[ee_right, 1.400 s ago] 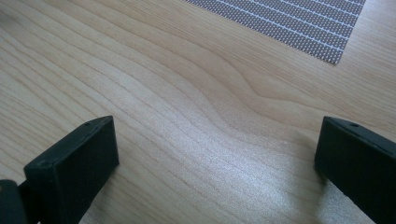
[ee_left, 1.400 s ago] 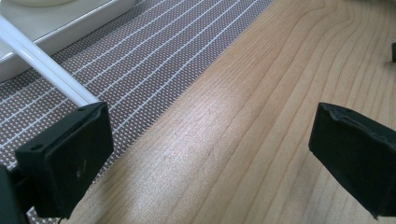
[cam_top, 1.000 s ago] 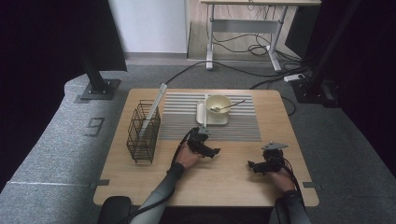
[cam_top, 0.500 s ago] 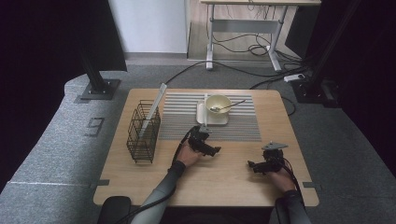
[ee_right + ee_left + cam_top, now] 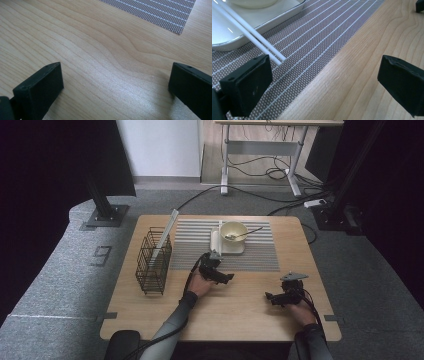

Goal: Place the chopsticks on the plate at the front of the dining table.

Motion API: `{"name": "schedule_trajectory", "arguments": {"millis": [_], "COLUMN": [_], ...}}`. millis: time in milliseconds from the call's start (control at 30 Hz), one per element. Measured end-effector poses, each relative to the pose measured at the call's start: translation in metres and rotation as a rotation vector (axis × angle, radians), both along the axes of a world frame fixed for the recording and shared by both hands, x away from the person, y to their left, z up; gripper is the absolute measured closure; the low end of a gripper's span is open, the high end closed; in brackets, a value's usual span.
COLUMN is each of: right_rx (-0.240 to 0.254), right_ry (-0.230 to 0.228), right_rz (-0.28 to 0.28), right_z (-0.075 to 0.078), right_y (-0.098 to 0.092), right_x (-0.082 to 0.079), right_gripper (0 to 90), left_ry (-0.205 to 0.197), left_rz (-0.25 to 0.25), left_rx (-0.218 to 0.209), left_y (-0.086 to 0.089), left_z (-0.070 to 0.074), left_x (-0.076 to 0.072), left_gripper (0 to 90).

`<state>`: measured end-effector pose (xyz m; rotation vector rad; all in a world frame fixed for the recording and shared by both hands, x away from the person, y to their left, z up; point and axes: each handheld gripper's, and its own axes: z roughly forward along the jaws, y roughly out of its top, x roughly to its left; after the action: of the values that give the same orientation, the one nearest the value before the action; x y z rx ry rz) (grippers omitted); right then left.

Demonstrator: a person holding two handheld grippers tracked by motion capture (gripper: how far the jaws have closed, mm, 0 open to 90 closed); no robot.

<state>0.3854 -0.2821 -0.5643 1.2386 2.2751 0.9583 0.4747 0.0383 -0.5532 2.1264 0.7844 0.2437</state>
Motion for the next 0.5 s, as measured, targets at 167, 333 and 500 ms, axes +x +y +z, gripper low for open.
{"name": "schedule_trajectory", "arguments": {"millis": [167, 333, 500], "right_rx": [0.0, 0.0, 0.0], "right_ry": [0.0, 0.0, 0.0], "right_rz": [0.0, 0.0, 0.0], "right_z": [0.0, 0.0, 0.0], "right_y": [0.0, 0.0, 0.0], "right_x": [0.0, 0.0, 0.0], "right_gripper": [0.0, 0.0, 0.0], "left_ry": [-0.003, 0.001, 0.004], "left_rz": [-0.008, -0.01, -0.012], "left_rx": [0.01, 0.01, 0.011], "left_y": [-0.0029, -0.0029, -0.0037], "left_z": [-0.0004, -0.0005, -0.0007], "left_x": [0.0, 0.0008, 0.0016], "left_gripper": [0.0, 0.0, 0.0]}}
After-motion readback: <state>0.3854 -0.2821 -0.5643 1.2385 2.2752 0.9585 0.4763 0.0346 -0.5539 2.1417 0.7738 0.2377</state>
